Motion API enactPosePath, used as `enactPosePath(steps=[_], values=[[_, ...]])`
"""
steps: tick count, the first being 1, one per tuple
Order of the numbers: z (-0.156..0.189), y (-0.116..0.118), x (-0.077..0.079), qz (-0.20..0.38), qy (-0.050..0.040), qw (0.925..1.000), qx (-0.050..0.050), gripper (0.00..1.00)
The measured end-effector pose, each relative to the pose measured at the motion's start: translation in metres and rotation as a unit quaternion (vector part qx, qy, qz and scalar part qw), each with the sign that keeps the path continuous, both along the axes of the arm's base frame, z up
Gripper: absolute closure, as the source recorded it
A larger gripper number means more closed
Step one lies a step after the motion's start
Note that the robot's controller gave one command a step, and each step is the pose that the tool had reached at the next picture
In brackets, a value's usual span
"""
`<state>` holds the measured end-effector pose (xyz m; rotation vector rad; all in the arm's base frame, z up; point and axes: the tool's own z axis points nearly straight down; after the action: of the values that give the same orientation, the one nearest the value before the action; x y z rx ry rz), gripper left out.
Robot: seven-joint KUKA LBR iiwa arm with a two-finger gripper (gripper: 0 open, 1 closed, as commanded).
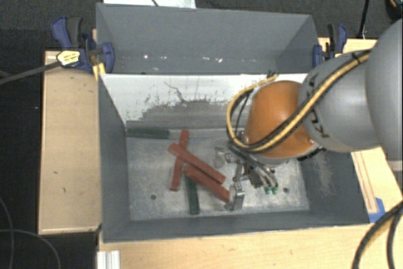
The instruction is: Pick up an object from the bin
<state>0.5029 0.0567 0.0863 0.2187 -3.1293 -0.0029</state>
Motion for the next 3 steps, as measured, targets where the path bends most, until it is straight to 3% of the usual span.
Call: enactPosePath(steps=[1,2,3], values=[[0.004,-0.002,0.001,-0.002,-0.003,1.0,0.0,1.0],[0.004,-0.002,0.001,-0.002,-0.003,1.0,0.0,0.0],[-0.016,-0.007,0.056,-0.055,-0.0047,0.9985,0.0,0.0]])
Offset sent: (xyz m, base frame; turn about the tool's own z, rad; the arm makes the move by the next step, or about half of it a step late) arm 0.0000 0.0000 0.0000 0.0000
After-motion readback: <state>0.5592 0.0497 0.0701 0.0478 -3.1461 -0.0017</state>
